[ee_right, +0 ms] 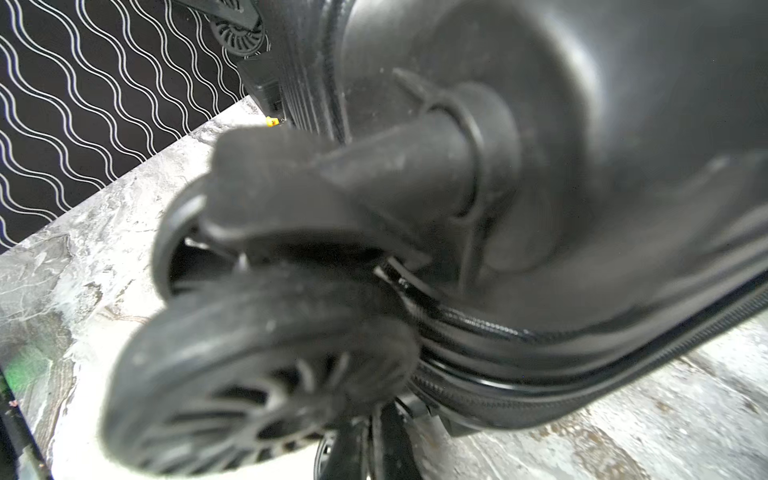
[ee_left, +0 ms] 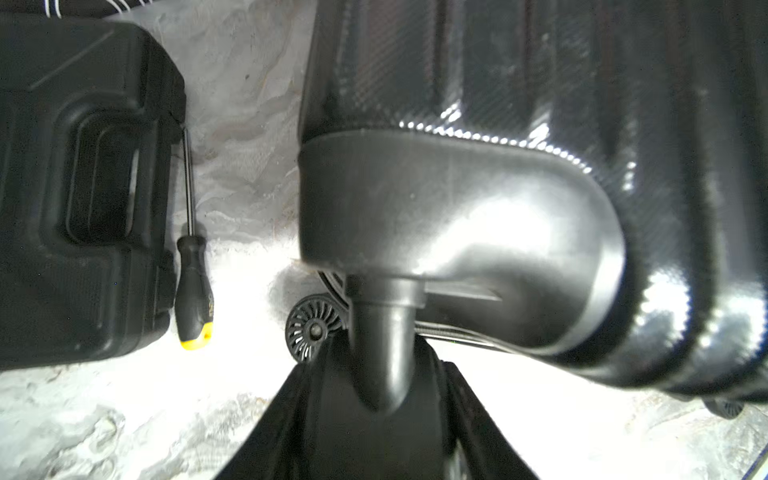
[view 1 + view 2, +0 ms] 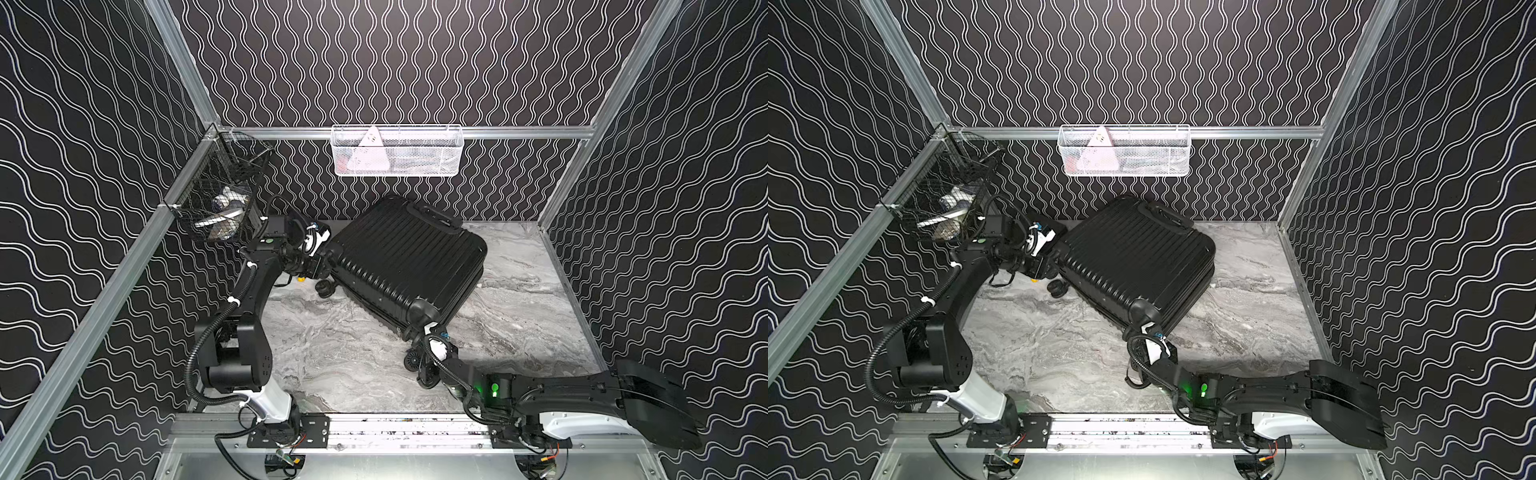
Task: Close the suitcase zippers
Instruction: Zip the zipper on the suitcase.
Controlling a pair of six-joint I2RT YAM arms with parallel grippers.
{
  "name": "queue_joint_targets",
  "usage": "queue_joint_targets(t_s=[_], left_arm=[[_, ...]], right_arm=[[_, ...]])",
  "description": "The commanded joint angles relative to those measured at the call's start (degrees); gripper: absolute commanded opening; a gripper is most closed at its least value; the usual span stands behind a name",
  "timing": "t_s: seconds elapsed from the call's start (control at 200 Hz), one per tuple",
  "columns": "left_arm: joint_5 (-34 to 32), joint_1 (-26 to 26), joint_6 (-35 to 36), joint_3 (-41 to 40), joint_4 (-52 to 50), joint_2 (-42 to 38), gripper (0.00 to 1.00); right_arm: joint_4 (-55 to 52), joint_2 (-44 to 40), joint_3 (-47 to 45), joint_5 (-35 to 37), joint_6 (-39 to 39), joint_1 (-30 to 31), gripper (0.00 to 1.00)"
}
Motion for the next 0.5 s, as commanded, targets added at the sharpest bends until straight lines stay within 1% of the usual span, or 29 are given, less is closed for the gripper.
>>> queue_joint_targets(t_s=[0.0,0.09,0.145,0.205,0.3,0.325,0.43,0.495], left_arm=[[-1.7,-2.6,-4.4,0.7,-2.4,-1.9,0.36],[-0.2,-4.1,-11.1,-1.9,-0.6,-4.9,0.3],[-0.5,-4.1,-15.8,-5.1,1.9,-7.9,0.3],[-2.8,-4.1,-22.7,-8.9,4.8,-11.5,0.3],[-1.7,-4.1,-31.4,-14.4,8.3,-17.0,0.28],[-2.0,-5.8,-33.3,-15.7,9.2,-18.4,0.27],[-3.6,-7.9,-41.1,-21.1,12.8,-24.0,0.27],[-3.9,-8.9,-44.6,-23.7,14.5,-26.4,0.27]], right_arm=[[-2.3,-2.0,-0.5,3.0,2.0,-0.5,0.0],[-5.5,-4.0,-0.9,3.6,3.8,-1.4,0.0],[-7.5,-5.5,-1.3,4.1,5.0,-1.8,0.0],[-10.3,-7.8,-1.8,5.3,6.6,-2.0,0.0],[-15.1,-11.5,-2.5,7.9,9.9,-2.2,0.0],[-15.8,-12.4,-2.8,8.4,10.3,-2.2,0.0],[-18.9,-15.0,-3.3,10.6,13.1,-2.3,0.0],[-21.1,-15.6,-3.1,11.4,14.8,-2.3,0.0]])
